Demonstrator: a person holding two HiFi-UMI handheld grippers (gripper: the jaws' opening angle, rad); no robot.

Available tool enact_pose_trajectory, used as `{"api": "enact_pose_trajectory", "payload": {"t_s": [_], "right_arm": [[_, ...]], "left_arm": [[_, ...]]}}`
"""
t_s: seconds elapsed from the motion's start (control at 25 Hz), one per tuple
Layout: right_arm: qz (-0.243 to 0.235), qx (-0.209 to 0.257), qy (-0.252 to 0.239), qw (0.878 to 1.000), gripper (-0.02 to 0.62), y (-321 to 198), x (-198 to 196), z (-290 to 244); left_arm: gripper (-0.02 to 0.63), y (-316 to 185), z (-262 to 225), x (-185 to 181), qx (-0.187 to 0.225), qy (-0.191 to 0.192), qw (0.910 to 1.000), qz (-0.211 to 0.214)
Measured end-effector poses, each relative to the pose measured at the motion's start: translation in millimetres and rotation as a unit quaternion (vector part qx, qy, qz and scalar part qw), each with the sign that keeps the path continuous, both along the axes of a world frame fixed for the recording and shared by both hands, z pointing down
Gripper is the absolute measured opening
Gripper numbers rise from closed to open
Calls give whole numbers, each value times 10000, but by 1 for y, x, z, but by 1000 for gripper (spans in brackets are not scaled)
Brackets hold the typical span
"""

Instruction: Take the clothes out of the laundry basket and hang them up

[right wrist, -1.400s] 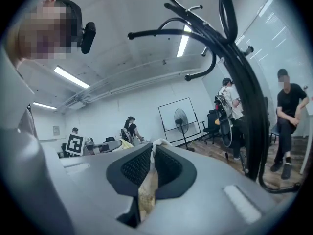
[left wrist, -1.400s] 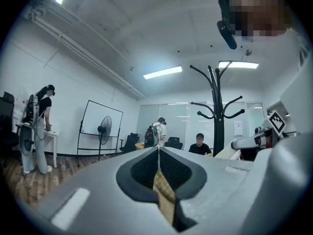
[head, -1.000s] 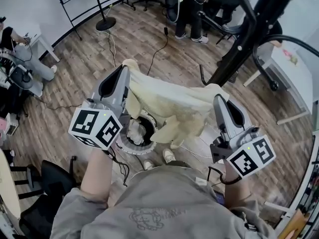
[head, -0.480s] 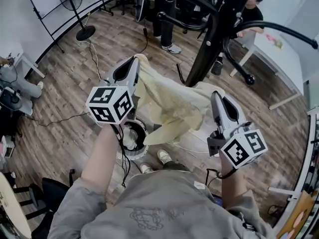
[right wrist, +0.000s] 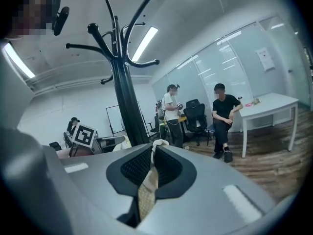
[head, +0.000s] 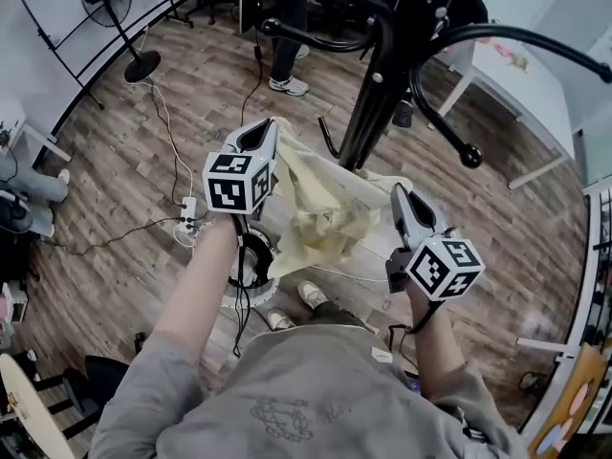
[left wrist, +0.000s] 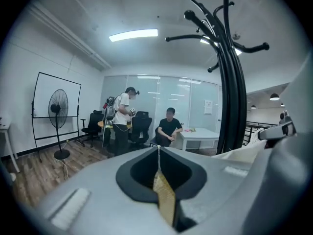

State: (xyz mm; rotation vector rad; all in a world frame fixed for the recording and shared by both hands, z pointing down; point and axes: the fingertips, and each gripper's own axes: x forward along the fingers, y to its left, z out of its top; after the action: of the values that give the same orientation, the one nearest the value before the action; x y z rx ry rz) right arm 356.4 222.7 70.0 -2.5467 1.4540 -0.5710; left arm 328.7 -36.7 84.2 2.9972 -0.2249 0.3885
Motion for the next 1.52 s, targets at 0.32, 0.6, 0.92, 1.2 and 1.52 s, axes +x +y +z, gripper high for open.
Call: {"api": "enact_pose_trajectory", "payload": {"t_s": [0.32, 0.6, 0.92, 1.2, 1.52], "right_arm": [[-36, -583, -259, 9980, 37, -6, -3, 56], [-270, -1257, -139, 9916, 38, -8, -11, 100], [-421, -1581, -290, 9861, 85, -14, -12, 116], [-517, -1739, -258, 9831, 167, -9, -19, 111], [-587, -1512, 152, 9866, 188, -1, -21, 59]], "left_arm": [[8, 7, 82, 2, -298, -758, 9961, 330], [9, 24, 128, -12, -554, -1163, 9910, 377], [46, 31, 147, -29, -751, -1368, 9869, 410], [80, 16, 145, -50, -1059, -1268, 9862, 104], [78, 8, 115, -72, -921, -965, 9910, -73]]}}
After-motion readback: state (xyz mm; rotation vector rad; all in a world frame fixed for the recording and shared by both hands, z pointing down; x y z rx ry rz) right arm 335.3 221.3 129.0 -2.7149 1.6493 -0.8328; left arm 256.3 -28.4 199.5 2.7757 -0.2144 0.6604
